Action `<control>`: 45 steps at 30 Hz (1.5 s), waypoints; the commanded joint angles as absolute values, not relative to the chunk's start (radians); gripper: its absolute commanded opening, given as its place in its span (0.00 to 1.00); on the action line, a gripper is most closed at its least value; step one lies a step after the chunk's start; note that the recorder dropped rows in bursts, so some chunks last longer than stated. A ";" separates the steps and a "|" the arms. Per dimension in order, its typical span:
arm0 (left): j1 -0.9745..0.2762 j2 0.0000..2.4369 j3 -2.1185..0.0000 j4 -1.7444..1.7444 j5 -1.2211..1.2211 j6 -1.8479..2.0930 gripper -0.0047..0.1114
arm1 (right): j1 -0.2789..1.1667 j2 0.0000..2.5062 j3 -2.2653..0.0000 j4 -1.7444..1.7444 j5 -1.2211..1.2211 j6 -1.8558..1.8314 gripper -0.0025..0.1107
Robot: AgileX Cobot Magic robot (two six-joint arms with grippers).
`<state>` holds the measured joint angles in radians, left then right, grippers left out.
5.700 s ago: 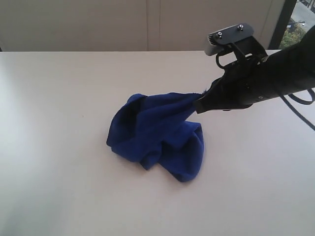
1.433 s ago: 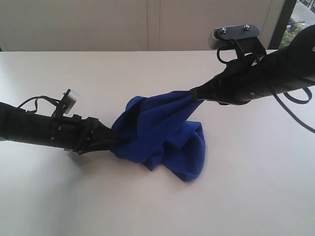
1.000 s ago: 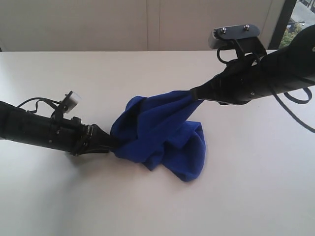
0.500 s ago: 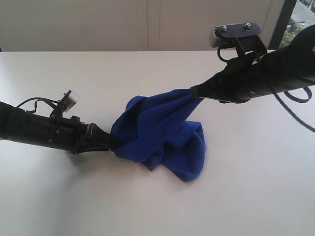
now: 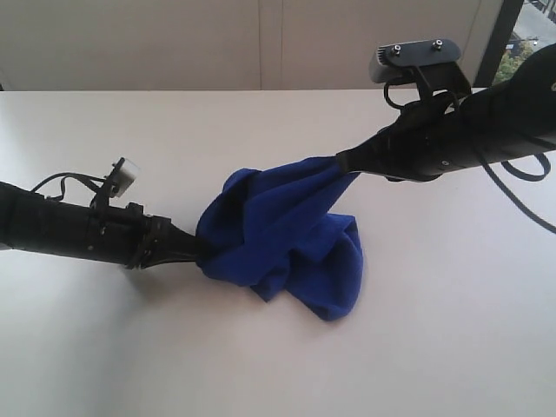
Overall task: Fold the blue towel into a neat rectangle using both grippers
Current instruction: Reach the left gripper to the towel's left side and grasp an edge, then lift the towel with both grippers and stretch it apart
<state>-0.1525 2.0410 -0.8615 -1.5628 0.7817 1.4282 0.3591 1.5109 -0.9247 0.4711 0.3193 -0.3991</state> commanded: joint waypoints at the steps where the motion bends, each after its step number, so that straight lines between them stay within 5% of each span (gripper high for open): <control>1: -0.154 2.084 -0.840 -1.499 0.707 1.392 0.08 | 0.349 1.511 -0.930 0.471 0.308 -0.395 0.02; 15: -0.146 1.794 -0.987 -1.239 0.748 1.213 0.04 | 0.349 1.431 -0.940 0.411 0.359 -0.425 0.02; 27: -0.100 1.330 -1.212 -0.419 0.776 0.567 0.04 | 0.349 1.207 -0.992 -0.225 0.718 -0.157 0.02; 45: -0.100 0.990 -1.269 0.095 0.912 0.128 0.04 | 0.349 0.943 -0.992 -0.689 0.922 0.252 0.02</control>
